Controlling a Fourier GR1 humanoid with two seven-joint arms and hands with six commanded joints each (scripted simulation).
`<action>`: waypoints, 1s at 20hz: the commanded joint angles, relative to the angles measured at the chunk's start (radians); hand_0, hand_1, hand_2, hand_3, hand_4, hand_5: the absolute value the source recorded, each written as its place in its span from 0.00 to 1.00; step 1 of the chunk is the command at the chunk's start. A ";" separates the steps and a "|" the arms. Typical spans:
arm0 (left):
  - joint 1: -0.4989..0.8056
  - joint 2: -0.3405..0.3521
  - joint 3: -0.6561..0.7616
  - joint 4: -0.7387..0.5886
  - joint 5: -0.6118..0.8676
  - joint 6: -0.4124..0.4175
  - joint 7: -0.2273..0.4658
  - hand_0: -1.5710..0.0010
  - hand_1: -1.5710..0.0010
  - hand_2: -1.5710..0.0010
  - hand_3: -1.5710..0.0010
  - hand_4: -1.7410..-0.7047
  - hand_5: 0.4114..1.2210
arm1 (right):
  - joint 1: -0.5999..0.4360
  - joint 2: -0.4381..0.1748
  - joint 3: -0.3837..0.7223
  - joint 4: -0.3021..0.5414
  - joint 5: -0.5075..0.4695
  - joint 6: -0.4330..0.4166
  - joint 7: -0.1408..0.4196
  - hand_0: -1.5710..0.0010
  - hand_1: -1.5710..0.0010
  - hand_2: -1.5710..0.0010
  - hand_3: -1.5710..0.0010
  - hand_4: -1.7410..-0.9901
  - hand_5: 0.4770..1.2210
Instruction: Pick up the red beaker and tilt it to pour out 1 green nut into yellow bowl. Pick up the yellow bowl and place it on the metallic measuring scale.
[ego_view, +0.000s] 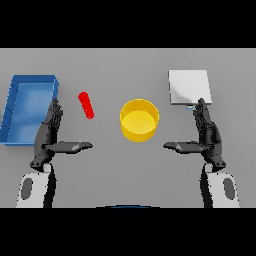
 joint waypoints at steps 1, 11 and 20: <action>0.003 -0.002 -0.002 -0.002 -0.001 0.001 -0.002 1.00 1.00 1.00 1.00 0.52 0.33 | 0.000 -0.001 -0.001 0.000 -0.001 0.000 0.000 1.00 1.00 1.00 1.00 0.75 0.13; 0.117 0.029 -0.117 -0.154 -0.121 -0.010 0.007 1.00 1.00 1.00 1.00 0.52 0.32 | 0.058 -0.096 0.062 -0.078 0.149 -0.005 -0.041 1.00 1.00 1.00 1.00 0.73 0.14; 0.080 0.030 -0.122 -0.109 -0.135 -0.016 0.065 1.00 1.00 1.00 1.00 0.53 0.30 | 0.064 -0.099 0.056 -0.089 0.086 0.050 -0.067 1.00 1.00 1.00 1.00 0.60 0.19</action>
